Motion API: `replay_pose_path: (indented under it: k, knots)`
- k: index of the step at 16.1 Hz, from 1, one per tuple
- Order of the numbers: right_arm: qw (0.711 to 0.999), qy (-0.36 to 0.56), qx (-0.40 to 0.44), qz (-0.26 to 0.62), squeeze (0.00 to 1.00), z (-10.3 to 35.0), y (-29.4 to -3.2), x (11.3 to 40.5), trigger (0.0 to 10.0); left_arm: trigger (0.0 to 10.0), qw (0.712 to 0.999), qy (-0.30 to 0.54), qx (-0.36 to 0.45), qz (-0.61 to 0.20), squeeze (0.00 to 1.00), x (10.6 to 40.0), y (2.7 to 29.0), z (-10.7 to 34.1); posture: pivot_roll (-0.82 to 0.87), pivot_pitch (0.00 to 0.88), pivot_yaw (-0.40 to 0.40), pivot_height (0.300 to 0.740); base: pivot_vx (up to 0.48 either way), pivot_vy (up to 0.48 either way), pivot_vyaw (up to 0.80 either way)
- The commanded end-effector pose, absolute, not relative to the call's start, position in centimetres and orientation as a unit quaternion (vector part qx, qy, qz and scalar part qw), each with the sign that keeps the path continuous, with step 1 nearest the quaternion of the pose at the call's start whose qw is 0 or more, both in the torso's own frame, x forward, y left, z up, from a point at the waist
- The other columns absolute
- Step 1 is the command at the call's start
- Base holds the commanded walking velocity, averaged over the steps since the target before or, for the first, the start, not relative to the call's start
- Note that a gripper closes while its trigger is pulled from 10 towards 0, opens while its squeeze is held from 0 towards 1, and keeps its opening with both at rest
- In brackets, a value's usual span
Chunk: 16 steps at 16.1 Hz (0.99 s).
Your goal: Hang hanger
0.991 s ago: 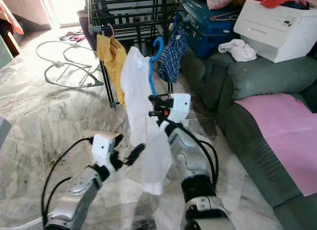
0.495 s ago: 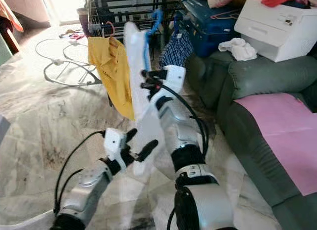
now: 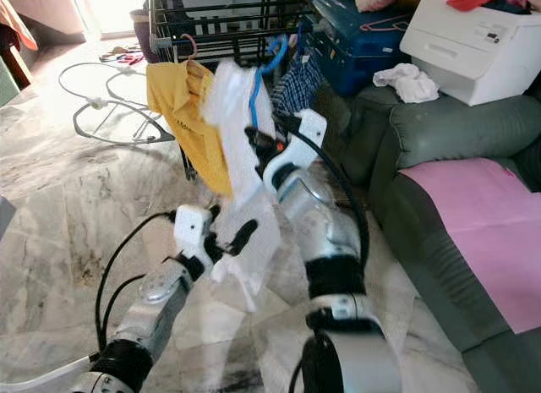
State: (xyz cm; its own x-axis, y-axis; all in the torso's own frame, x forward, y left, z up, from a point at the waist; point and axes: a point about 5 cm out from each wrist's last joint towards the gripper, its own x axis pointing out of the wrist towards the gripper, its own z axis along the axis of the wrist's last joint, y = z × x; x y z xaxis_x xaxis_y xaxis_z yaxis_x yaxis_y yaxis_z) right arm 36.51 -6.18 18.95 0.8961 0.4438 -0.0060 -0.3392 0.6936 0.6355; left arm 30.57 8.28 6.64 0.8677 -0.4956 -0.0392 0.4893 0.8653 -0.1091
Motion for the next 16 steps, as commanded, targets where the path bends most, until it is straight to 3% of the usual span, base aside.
replay_pose_path:
  k: [1,2,8,16]
  knots:
    - [0.903,0.065,0.345,0.246,0.00,20.7,-5.2,35.9,10.0,9.6,0.967,0.031,-0.038,-0.251,0.00,30.8,8.4,6.6,-0.24,0.007,-0.019,0.740,0.000,0.000,0.00]
    - [0.897,0.069,0.357,0.251,0.00,21.0,-5.2,35.5,10.0,0.0,0.967,0.032,-0.037,-0.251,0.00,30.7,8.3,6.4,-0.24,0.009,-0.021,0.740,0.000,0.000,0.00]
    - [0.880,0.085,0.373,0.280,0.00,22.5,-5.0,34.3,10.0,0.0,0.970,0.032,-0.038,-0.236,0.00,30.8,8.1,5.8,-0.25,0.012,-0.029,0.740,0.000,0.000,0.00]
    - [0.900,0.088,0.342,0.256,0.00,21.9,-5.9,34.4,10.0,0.0,0.978,0.005,-0.048,-0.204,0.00,31.3,9.9,6.4,-0.24,0.013,-0.027,0.740,0.000,0.000,0.00]
